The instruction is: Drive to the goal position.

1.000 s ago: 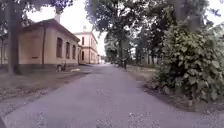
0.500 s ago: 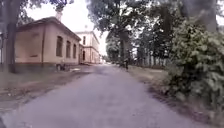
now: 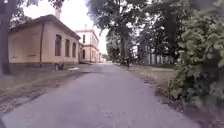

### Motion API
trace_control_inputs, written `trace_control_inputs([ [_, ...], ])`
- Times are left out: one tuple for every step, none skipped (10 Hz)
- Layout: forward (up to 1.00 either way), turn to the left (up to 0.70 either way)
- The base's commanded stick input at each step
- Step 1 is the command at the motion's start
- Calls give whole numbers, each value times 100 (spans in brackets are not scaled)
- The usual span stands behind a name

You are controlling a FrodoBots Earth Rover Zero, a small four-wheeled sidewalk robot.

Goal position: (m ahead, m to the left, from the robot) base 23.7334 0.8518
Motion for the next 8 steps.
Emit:
trace_control_inputs([
  [85, 1],
  [85, 1],
  [85, 1],
  [85, 1],
  [85, 1],
  [85, 1],
  [85, 1],
  [85, 1],
])
